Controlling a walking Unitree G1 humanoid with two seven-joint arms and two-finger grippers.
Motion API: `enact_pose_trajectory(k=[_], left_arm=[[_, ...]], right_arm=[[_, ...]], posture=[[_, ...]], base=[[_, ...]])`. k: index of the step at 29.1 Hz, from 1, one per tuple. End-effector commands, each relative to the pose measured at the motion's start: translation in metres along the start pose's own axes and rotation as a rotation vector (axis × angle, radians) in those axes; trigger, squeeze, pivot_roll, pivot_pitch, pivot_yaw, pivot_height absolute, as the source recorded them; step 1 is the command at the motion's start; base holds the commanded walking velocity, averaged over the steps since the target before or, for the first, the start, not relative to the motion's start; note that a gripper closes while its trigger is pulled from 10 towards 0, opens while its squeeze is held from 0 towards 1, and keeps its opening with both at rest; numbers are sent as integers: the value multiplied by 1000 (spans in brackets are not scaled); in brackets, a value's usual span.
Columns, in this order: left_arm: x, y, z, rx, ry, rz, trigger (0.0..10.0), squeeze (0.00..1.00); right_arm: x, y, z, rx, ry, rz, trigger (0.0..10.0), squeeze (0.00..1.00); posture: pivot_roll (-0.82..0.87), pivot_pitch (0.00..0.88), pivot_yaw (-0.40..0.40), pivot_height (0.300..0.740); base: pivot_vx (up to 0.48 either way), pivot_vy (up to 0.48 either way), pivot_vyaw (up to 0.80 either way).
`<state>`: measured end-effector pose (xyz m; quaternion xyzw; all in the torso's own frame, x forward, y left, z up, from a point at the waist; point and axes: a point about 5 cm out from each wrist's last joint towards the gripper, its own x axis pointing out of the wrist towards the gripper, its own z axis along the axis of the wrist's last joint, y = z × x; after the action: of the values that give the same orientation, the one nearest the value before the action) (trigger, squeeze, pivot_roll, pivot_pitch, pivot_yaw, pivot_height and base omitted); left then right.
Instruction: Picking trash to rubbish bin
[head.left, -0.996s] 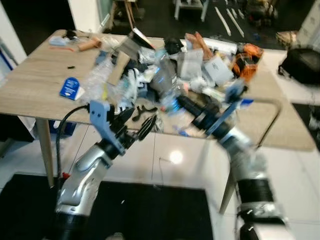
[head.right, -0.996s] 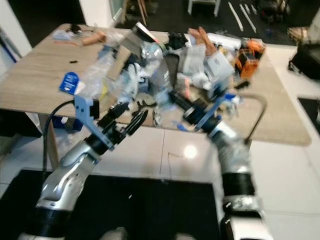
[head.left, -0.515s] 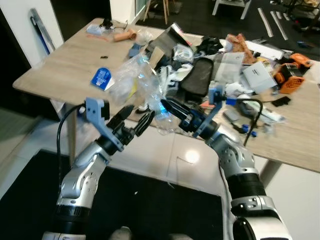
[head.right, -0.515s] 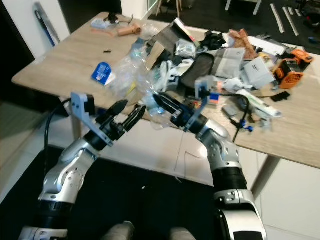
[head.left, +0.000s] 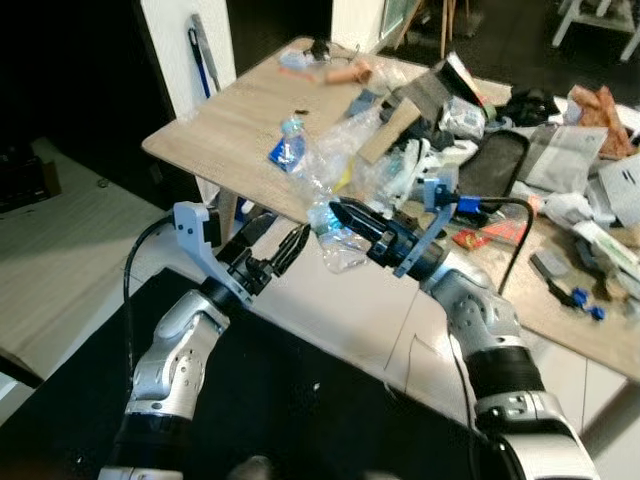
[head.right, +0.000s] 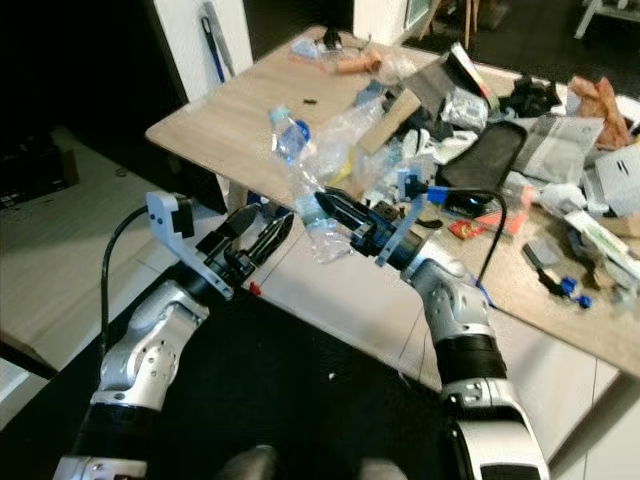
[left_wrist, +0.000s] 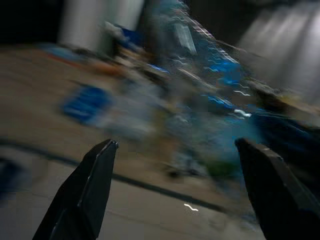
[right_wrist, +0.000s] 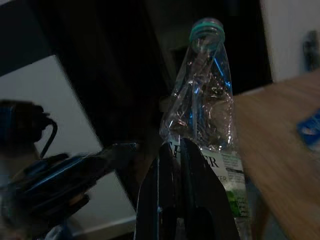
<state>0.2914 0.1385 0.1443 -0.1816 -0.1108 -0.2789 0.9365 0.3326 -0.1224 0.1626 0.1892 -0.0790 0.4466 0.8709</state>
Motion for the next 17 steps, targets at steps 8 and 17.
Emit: enact_pose_trajectory(k=[8,17], left_arm=[[-27,32,-7,106,-7,320,10000,0],[-33,39,-16,194,21,498,10000,0]], right_arm=[[-21,-22,8,-101,-67,-334,10000,0],[-43,-36,9,-239,-47,-592,10000,0]], posture=[[-40,0,-39,740],[-60,0,-30,740]], base=[[0,0,725],[0,0,706]])
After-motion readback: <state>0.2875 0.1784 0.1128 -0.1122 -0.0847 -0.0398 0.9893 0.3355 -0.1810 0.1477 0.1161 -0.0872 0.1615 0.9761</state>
